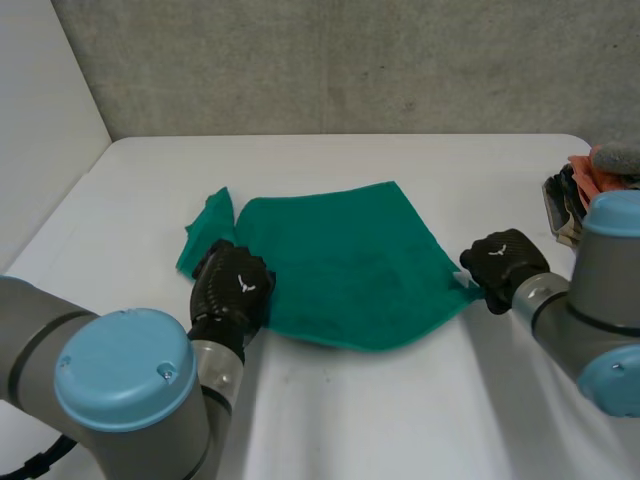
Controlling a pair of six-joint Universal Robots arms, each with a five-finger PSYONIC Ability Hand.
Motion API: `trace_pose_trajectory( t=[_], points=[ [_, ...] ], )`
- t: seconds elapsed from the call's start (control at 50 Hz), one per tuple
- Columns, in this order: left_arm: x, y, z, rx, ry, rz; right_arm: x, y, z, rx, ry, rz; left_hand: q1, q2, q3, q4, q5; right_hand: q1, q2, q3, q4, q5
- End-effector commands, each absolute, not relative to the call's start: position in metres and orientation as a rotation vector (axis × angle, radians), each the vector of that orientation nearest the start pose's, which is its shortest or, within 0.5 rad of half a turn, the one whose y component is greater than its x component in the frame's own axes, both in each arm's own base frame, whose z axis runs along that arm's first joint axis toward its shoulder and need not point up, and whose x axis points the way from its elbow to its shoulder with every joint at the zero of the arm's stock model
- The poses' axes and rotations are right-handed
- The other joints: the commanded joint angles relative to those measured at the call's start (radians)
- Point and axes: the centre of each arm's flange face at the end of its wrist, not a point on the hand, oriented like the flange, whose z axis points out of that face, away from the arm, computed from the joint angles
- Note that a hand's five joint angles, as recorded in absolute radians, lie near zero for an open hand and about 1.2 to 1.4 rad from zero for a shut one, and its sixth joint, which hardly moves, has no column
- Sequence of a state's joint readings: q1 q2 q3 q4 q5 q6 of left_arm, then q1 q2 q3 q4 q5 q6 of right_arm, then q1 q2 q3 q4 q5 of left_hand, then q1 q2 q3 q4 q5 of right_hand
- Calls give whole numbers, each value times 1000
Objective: Fold the laundry.
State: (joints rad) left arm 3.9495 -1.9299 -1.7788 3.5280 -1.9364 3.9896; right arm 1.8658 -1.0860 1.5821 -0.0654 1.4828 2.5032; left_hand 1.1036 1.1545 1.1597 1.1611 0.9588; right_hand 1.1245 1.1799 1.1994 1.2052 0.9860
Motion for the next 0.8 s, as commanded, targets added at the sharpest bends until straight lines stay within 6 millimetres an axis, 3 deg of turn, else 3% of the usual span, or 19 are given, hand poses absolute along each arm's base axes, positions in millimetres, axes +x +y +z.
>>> trace_pose_trajectory(
  t=[0.02,0.04,0.18,0.28,0.38,0.5,0.7,0.8],
  points=[
    [-293,-154,177,1417,1810,-1677,214,-292,163,-1288,2447,-1658,-486,-537,-542,-544,-516,272,216,197,191,236],
    [-291,-153,182,1412,1816,-1682,212,-292,161,-1283,2452,-1649,-659,-710,-715,-717,-689,272,216,197,191,236],
    [-284,-161,221,1297,1802,-1837,193,-305,162,-1211,2504,-1668,-905,-956,-961,-962,-935,272,216,197,191,236],
    [-262,-209,229,1265,1826,-1875,192,-307,162,-1206,2492,-1687,-887,-938,-943,-945,-917,272,216,197,191,236],
    [-247,-237,222,1360,1856,-1919,192,-308,161,-1200,2490,-1693,-864,-915,-920,-921,-894,272,216,197,191,236],
    [-235,-275,191,1479,1953,-1899,193,-307,160,-1197,2481,-1698,-717,-768,-773,-775,-747,272,216,197,191,236],
    [-227,-305,157,1476,2027,-1853,194,-303,154,-1203,2486,-1675,-471,-522,-527,-528,-501,272,216,197,191,236],
    [-225,-312,142,1487,2059,-1812,194,-303,153,-1203,2485,-1677,-432,-483,-488,-490,-462,272,216,197,191,236]
  ],
)
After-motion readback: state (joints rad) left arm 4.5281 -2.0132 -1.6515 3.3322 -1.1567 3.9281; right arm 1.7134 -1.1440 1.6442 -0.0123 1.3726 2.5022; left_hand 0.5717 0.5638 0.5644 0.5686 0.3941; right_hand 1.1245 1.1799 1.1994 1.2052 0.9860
